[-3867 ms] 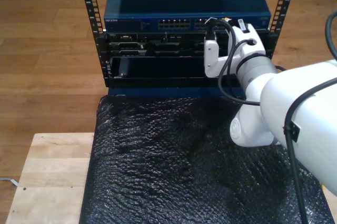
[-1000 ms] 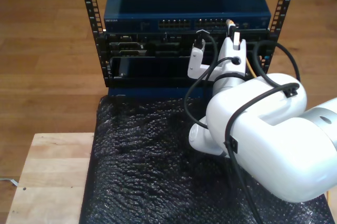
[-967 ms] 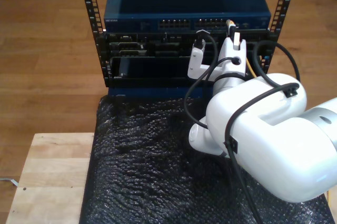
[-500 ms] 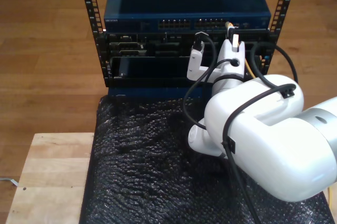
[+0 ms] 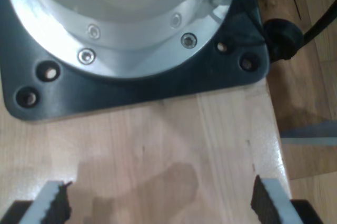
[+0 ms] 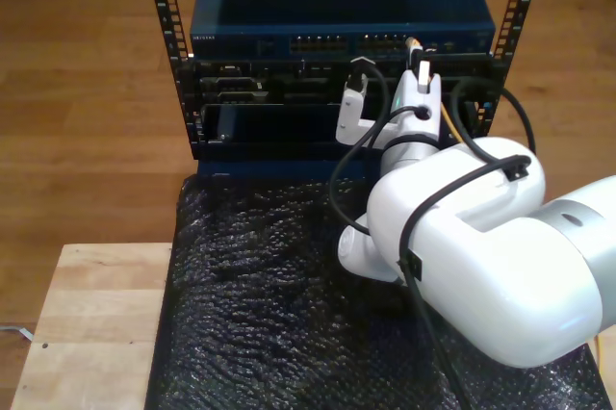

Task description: Grab the cable and plug it in

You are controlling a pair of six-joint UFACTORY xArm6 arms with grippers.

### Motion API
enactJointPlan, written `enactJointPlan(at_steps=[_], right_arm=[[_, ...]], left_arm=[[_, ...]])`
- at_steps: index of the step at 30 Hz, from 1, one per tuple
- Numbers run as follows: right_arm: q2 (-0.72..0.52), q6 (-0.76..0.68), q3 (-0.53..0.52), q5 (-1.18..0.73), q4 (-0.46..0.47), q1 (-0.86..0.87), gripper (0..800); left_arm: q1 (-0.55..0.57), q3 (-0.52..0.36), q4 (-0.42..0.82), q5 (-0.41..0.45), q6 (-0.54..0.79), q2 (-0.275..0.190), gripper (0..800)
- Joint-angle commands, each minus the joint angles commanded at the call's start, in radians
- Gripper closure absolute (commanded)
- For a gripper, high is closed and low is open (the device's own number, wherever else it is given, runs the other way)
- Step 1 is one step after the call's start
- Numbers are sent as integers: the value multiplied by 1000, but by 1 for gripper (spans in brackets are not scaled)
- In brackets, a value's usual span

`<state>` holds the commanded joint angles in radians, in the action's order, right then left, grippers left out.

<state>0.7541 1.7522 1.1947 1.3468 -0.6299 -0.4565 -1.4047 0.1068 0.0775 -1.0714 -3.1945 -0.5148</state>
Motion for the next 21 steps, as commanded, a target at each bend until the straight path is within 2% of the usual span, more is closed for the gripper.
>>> enactJointPlan(at_steps=[10, 21], right_arm=[[41, 63, 68, 0, -61, -31, 800], [44, 69, 69, 2, -83, -37, 800]], left_arm=[[0, 0, 0, 0, 0, 0, 0], [0, 0, 0, 0, 0, 0, 0]])
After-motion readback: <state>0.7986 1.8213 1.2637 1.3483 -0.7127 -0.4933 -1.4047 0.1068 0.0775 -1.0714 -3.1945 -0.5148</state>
